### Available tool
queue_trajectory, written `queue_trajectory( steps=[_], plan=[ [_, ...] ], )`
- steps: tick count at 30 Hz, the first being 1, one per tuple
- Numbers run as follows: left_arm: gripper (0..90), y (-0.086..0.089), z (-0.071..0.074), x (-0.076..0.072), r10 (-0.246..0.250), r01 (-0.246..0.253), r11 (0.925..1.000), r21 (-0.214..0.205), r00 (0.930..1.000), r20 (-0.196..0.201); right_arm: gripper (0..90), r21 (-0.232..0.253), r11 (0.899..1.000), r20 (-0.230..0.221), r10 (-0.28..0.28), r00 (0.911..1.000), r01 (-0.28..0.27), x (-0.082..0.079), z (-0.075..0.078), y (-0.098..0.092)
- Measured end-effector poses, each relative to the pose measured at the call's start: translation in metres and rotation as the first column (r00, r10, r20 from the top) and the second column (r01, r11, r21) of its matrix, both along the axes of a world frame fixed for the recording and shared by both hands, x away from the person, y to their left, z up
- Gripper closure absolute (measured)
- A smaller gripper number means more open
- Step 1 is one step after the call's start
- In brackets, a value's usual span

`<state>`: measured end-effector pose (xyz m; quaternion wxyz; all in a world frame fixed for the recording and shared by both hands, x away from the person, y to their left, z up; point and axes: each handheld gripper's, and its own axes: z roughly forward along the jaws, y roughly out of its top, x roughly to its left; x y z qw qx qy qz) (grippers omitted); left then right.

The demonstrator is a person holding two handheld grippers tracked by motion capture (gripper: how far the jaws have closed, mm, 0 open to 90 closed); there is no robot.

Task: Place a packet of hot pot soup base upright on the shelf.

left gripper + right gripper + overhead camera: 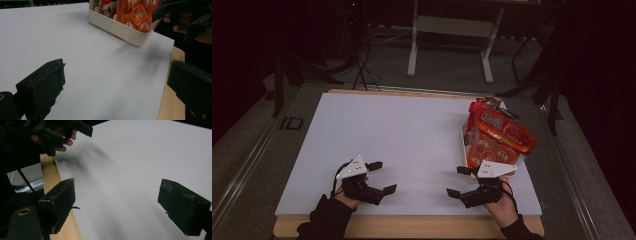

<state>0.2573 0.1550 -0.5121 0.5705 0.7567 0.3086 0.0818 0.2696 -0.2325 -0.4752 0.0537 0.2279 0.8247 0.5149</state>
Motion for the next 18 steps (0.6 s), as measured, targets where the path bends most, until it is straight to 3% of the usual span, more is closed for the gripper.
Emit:
queue_trajectory(
  steps=[9, 18],
  plan=[
    [1.7, -0.001, -0.001, -0.001, -0.005, 0.005, 1.0, 0.006, 1.0, 0.004, 14.3, -0.007, 1.0, -0.027, 0.008, 0.9996, -0.008, -0.004, -0.005, -0.008],
    [1.7, -0.003, -0.002, -0.001, -0.013, 0.013, 0.9999, 0.002, 0.9999, 0.004, 14.3, -0.016, 1.0, -0.026, 0.0, 0.9997, -0.001, -0.004, -0.008, -0.013]
  ],
)
